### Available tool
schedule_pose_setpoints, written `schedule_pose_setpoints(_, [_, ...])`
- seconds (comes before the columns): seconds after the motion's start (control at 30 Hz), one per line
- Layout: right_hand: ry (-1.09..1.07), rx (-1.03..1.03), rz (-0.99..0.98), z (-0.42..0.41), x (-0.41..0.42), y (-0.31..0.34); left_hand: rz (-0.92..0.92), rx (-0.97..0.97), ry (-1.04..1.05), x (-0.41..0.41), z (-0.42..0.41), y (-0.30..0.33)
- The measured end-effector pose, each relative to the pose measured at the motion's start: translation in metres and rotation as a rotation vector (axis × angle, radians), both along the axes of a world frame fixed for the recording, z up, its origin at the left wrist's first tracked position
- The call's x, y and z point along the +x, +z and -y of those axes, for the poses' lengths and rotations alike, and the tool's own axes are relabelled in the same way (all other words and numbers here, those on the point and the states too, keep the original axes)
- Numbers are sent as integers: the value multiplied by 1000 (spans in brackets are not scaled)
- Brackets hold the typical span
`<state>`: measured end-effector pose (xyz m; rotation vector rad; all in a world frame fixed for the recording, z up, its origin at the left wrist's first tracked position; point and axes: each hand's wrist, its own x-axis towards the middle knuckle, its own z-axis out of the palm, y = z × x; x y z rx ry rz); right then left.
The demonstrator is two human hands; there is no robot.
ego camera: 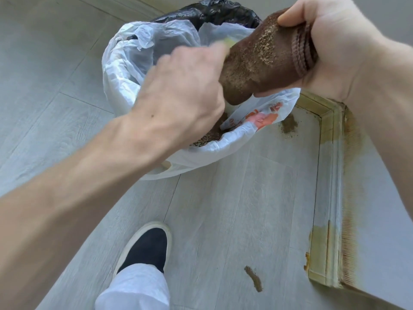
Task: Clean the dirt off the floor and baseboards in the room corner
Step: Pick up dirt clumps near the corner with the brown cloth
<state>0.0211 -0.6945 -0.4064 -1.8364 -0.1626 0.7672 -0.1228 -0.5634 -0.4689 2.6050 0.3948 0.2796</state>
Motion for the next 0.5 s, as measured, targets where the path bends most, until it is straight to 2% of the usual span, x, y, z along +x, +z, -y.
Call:
schedule_pose_setpoints(0.03, [6,4,-17,0,0,-1,104,-59,-25,0,3,6])
schedule_pose_setpoints(0.07, [16,7,-30,-2,-2,-1,133,-81,-103,2,7,9])
schedule_pose_setpoints(0.13, [22,9,-31,-5,-6,-2,-34,-29,-236,6,17,2])
schedule_pose_setpoints(0.2, [0,2,-1,-6,-7,-4,-216,66,-147,5,17,-5])
schedule_pose_setpoints(0.23, [-13,-12,22,-5,-6,-4,-213,98,-68,3,14,-4])
schedule_pose_setpoints(0.3, [-15,-38,39,-6,-6,-4,16,48,-6,-2,10,4])
schedule_pose_setpoints(0.33, [-12,-39,30,-6,-7,-3,105,2,-41,-2,14,9])
schedule_pose_setpoints(0.37, [-9,-36,15,-7,-8,-2,109,-5,-110,0,18,10])
schedule_pose_setpoints(0.43, [-5,-41,4,-7,-11,-2,-99,34,-206,5,25,-1])
schedule_pose_setpoints(0.5, [-4,-63,34,-6,-13,-2,-200,127,-100,4,21,-6])
